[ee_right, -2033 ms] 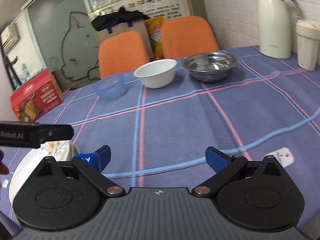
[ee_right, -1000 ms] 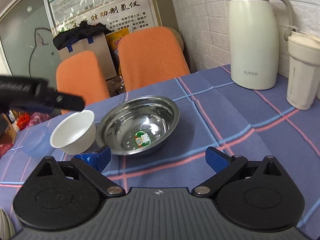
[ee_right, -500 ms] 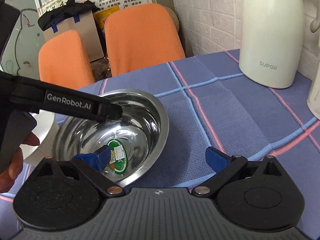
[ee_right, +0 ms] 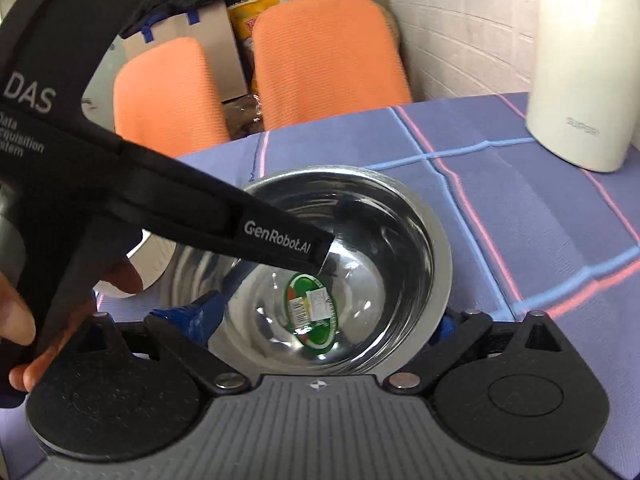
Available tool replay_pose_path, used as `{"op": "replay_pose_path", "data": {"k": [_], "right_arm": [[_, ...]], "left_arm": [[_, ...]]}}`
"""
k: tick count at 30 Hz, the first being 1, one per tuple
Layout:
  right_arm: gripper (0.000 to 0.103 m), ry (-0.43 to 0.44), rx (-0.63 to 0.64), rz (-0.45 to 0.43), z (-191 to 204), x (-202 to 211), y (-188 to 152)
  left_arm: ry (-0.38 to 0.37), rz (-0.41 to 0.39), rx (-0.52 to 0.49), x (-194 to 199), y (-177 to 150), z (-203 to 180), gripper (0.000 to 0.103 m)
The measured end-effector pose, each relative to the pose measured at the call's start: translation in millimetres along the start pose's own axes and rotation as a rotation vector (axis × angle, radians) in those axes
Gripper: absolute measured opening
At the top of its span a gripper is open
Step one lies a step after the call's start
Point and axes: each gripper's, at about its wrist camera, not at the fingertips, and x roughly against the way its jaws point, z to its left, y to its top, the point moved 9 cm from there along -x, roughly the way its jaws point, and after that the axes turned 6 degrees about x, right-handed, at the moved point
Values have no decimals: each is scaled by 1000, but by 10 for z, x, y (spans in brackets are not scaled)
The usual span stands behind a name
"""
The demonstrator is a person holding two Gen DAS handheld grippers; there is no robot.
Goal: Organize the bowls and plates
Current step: 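Move the left gripper to the steel bowl and grasp its rim, then lift the steel bowl with the left gripper and carry it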
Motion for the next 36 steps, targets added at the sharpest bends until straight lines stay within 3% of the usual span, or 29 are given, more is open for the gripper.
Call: {"op": "replay_pose_path", "data": {"k": [12,22,30,36], "right_arm": [[90,23,-36,-7,320,651,-415],[91,133,-41,14,911,1133,-893],[91,176,-45,43,1275,1270,-1208],[91,196,-48,70,1370,1300,-1359]], "left_arm": [[9,35,19,542,-673,-175,53],[41,40,61,1199,-1588,-73,54],[57,19,59,1466,-2022,-9,58],[29,31,74,1497,-2219,-9,58]]}}
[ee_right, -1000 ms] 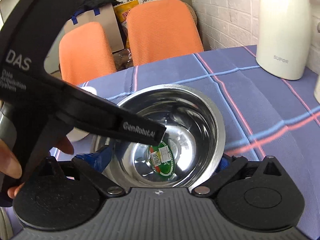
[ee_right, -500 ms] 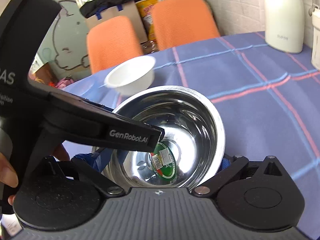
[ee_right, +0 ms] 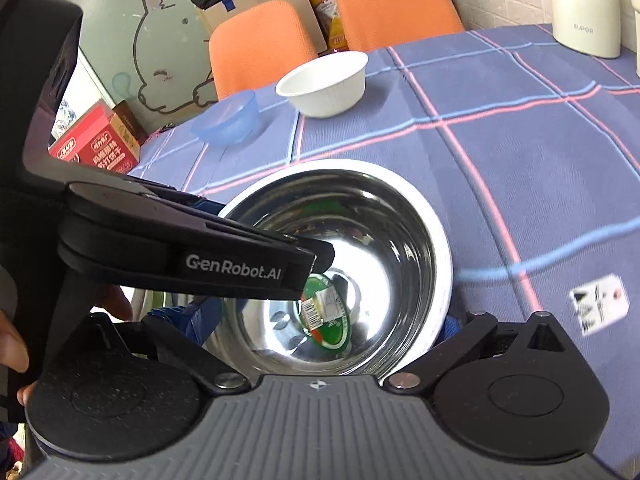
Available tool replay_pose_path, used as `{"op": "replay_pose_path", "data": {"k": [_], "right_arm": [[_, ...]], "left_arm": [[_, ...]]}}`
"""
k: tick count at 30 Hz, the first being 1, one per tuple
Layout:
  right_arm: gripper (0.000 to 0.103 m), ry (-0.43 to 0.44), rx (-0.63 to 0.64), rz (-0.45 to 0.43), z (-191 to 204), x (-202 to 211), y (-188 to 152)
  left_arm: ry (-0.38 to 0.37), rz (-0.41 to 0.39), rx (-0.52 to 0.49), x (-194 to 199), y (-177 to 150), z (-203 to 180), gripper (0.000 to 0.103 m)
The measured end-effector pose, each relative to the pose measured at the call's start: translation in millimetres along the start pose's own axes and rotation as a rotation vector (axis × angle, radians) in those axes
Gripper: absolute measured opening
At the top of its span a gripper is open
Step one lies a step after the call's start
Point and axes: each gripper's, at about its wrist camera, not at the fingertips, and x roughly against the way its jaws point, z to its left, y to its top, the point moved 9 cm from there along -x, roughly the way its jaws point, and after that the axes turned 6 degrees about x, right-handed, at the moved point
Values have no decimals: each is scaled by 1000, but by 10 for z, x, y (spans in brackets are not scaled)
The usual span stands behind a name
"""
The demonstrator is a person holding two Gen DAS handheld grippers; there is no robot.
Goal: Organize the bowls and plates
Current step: 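Lift the steel bowl with the left gripper and carry it, then lower the steel bowl onto the table and open the left gripper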
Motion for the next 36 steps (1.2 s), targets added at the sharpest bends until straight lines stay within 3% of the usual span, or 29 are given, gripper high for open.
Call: {"op": "replay_pose_path", "data": {"k": [9,19,22,25,28,32,36], "right_arm": [[91,-36,28,5,-100,92,-104],[90,-39,58,11,-138,-39,24],[89,-25,51,11,-179,-15,43],[89,-61,25,-22,-321,113,72],[89,-108,18,-68,-478,311,119],[89,-148,3,-109,-685,463,187],[89,-172,14,-93,-819,349,301]], "left_arm": [[-59,-18,-6,-59,-76,-176,59],[-25,-40,30,-169,36,-38,58],[-49,-40,52,-145,50,31,75],[-77,-72,93,-5,111,164,79],[-76,-128,150,168,177,397,94],[-44,-171,222,333,188,745,94],[-23,-203,274,450,247,1047,94]]}}
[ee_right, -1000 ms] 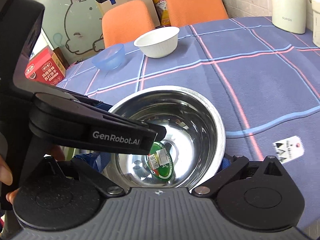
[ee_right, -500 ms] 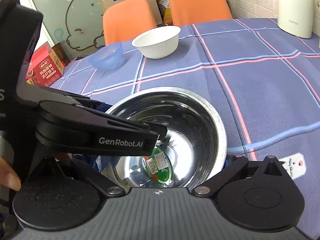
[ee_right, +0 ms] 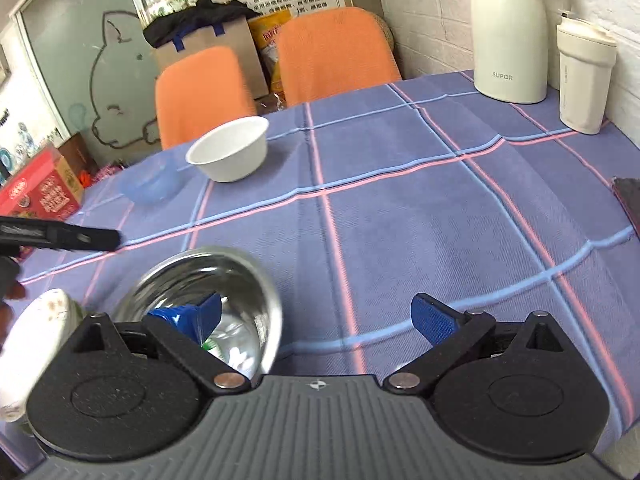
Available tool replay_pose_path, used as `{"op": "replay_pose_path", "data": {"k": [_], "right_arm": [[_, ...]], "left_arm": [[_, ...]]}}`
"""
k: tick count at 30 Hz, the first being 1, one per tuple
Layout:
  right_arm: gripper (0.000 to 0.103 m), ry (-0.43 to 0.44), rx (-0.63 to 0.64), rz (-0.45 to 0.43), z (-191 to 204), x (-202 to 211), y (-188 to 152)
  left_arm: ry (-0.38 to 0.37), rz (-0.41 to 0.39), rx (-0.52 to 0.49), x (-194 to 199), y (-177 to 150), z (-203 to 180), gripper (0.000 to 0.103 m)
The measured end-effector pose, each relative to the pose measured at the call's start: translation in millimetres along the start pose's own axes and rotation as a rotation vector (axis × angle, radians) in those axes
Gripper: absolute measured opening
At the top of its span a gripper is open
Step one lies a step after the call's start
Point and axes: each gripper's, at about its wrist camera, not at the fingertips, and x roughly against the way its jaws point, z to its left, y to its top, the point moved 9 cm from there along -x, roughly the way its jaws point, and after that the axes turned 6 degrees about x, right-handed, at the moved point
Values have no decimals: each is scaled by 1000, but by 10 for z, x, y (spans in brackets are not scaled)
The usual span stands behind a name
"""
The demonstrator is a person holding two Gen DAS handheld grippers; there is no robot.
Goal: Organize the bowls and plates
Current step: 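Lower the steel bowl onto the table and open the left gripper, then move the left gripper to the white bowl and grasp its rim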
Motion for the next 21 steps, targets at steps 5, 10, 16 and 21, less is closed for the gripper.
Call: {"op": "replay_pose_path", "data": {"k": [5,10,16,21], "right_arm": [[89,22,119,-25,75,-201,369],[89,56,247,-50,181,-541,913],[89,72,335,2,190,-1074,1276],[89,110,379,66,265,-1432,1210]], "left_arm": [[12,-53,-1,-12,454,67,94],[11,-80,-41,-330,1097,-61,94],[24,-14,-89,-988,1461,-158,94],[47,53,-149,-1414,1446,-184,94]]}}
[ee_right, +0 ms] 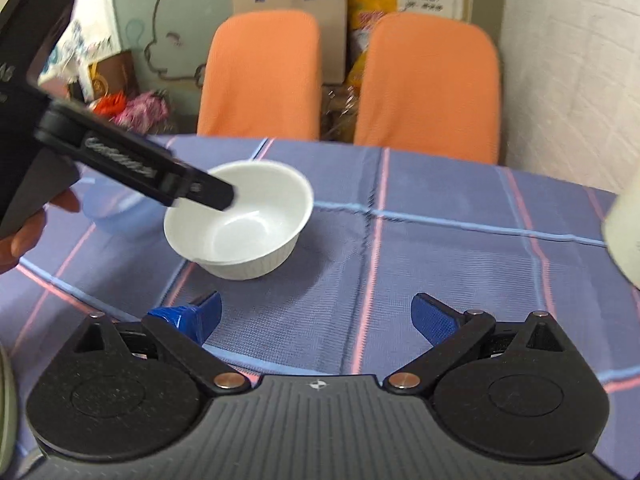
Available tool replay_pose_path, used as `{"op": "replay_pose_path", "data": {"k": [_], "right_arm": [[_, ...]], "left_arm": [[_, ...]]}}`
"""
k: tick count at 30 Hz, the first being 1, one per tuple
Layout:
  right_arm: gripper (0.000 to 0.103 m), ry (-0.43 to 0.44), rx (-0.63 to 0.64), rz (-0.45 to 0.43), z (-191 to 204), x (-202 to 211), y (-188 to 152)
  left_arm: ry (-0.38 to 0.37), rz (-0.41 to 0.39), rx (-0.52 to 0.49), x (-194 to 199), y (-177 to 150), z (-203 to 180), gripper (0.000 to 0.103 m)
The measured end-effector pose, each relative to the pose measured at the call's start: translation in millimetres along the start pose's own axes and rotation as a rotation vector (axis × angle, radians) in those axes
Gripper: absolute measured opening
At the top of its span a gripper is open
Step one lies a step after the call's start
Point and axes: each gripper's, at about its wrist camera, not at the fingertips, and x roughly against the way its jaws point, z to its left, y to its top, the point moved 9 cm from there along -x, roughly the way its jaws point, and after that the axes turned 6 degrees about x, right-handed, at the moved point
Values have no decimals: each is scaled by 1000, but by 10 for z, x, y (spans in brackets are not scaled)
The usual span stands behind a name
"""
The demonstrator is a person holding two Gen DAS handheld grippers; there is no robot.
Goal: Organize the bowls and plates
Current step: 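Move the left gripper to the white bowl and grasp its rim, then lift the white bowl with the left gripper toward the steel bowl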
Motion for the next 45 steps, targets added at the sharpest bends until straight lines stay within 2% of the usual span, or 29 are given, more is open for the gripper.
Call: {"op": "replay_pose_path", "data": {"k": [7,14,18,24,30,37,43,45], "right_arm": [[89,48,83,19,234,-342,86],[89,58,141,30,342,-469,43],[90,84,114,3,316,-427,7],[90,90,123,-109,319,-375,-64],[90,106,136,-99,329,-307,-85],[90,103,131,-84,365,-474,105],[85,57,201,-147,432,-561,186],[84,53,204,-181,422,-517,233]], "left_arm": [[18,29,-41,-311,17,-26,94],[17,11,-69,-357,23,-75,94],[17,7,-83,-357,0,-97,94],[26,4,-96,-368,-30,-117,94],[27,1,-115,-385,-56,-157,94],[15,13,-110,-488,-87,-178,94],[-37,50,-64,-570,-127,-146,92],[-23,38,-66,-546,-116,-136,92]]}}
